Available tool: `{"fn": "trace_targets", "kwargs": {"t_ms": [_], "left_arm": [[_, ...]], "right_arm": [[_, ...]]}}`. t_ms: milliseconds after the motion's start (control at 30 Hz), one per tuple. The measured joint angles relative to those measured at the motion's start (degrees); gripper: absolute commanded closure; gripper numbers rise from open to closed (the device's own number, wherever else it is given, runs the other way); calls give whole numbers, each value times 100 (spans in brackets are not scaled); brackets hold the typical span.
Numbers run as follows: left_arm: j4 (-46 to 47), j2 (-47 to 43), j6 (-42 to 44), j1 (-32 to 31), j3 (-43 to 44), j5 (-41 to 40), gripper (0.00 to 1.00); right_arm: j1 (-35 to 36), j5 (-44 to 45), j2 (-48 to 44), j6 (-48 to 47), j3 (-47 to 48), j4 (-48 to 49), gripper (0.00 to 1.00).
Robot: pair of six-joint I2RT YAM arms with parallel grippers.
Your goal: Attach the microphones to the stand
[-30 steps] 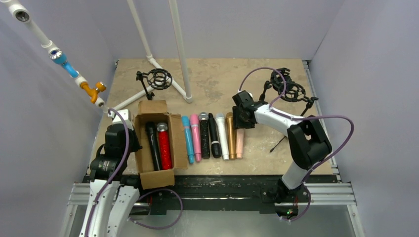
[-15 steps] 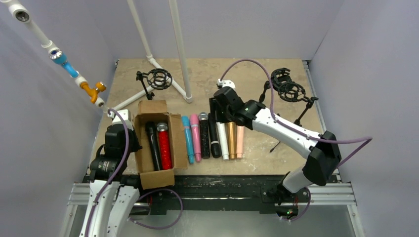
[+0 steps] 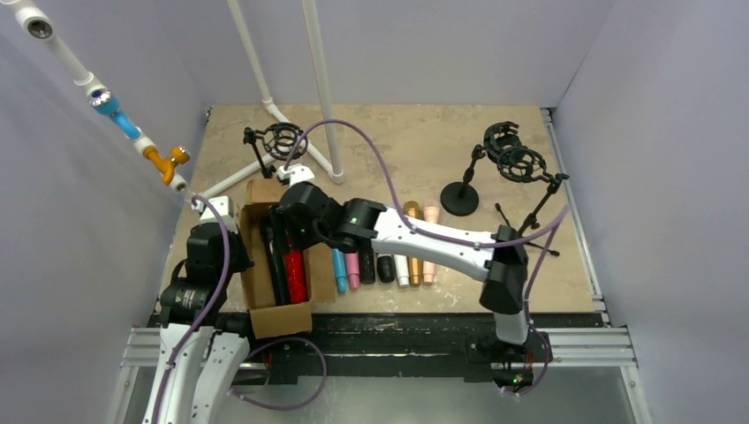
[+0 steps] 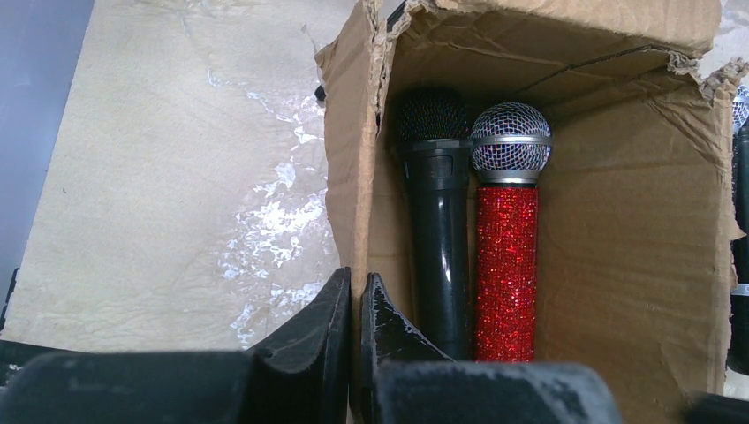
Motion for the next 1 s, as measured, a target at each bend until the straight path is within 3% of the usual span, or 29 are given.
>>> {"fn": "trace_targets", "kwargs": {"t_ms": [200, 400, 1000], "left_arm": [[0, -11, -4, 0, 0, 2, 100], [-2, -11, -9, 0, 2, 4, 100], [-26, -138, -120, -2, 2, 214, 100]], "right_arm": [[120, -186, 1335, -9, 1110, -87, 37], [125, -273, 2184, -24, 1572, -205, 37], [133, -203, 2846, -22, 1891, -33, 41]]}}
